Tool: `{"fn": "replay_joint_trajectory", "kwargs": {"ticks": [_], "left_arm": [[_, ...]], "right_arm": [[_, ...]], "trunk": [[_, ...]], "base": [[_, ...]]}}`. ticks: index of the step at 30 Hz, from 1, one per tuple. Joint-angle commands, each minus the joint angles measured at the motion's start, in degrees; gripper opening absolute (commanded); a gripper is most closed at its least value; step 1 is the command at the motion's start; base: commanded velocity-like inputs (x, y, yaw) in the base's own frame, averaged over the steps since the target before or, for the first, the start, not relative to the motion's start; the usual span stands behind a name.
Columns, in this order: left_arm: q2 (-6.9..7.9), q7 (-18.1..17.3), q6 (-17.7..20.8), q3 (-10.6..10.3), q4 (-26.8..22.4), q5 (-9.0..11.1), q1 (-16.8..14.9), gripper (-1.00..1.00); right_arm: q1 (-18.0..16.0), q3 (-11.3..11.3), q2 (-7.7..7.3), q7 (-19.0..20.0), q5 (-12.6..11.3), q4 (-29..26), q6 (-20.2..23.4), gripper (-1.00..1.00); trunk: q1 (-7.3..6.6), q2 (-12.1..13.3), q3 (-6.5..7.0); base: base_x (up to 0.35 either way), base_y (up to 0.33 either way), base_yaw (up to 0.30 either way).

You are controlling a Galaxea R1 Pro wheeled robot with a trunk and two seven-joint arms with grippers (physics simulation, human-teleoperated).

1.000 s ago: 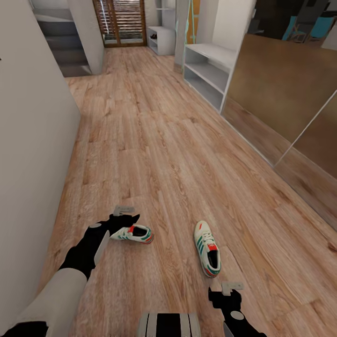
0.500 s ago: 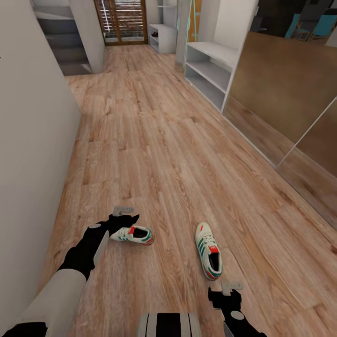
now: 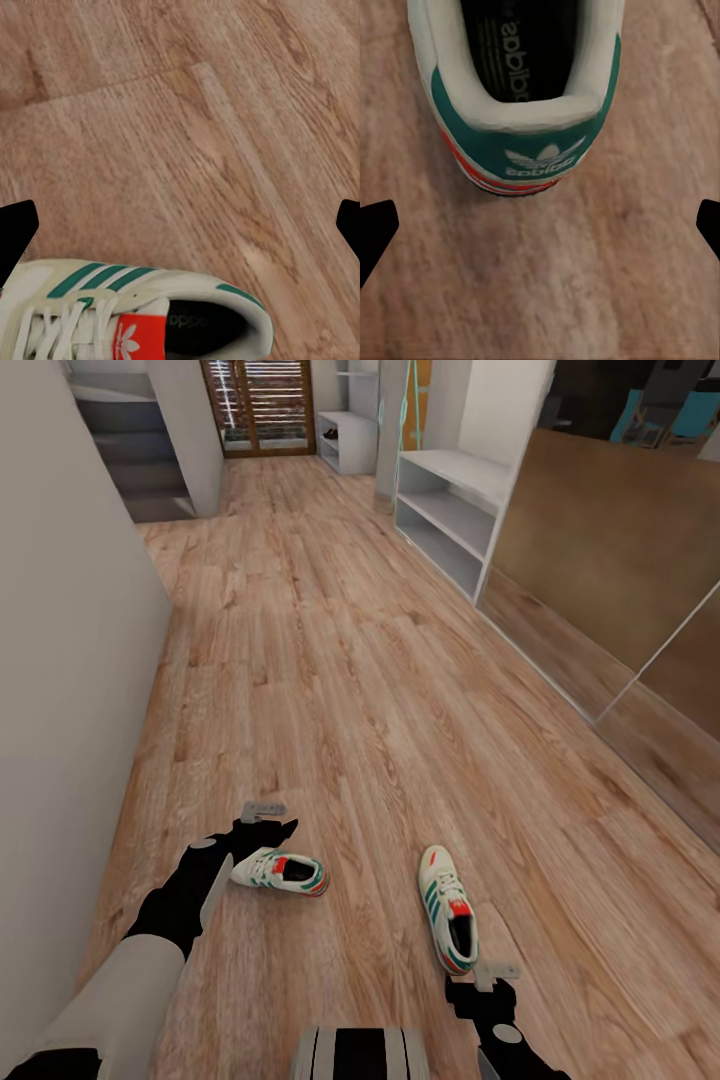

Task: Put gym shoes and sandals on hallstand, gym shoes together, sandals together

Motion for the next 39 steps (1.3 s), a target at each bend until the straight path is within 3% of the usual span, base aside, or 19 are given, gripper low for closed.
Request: {"fn": "replay_joint_trajectory", "kwargs": {"ticks": [1, 24, 35, 39], "left_arm": [[-0.04, -0.39, 0.35, 0.21, -0.08, -0.18, -0.01, 1.0], [-0.18, -0.3, 0.1, 0.23, -0.65, -0.59, 0.01, 1.0], [-0.18, -0.26, 0.18, 0.29, -0.76, -0.52, 0.01, 1.0], [-0.18, -0.23, 0.18, 0.29, -0.77, -0.51, 0.01, 1.0]], "right_arm": [[-0.03, -0.07, 0.04, -0.22, 0.36, 0.06, -0.12, 1.0], [-0.03, -0.13, 0.01, -0.23, 0.35, 0.07, -0.05, 1.0], [-0.03, -0.16, 0.01, -0.26, 0.28, 0.0, -0.12, 1.0], [-0.03, -0.16, 0.01, -0.26, 0.3, 0.0, -0.12, 1.0]], "trunk": [[0.0, -0.01, -0.04], [0.0, -0.01, -0.04], [0.29, -0.16, -2.52], [0.29, -0.16, -2.73]], "base": [[0.152, 0.037, 0.0], [0.042, 0.011, 0.0], [0.0, 0.0, 0.0], [0.0, 0.0, 0.0]]}}
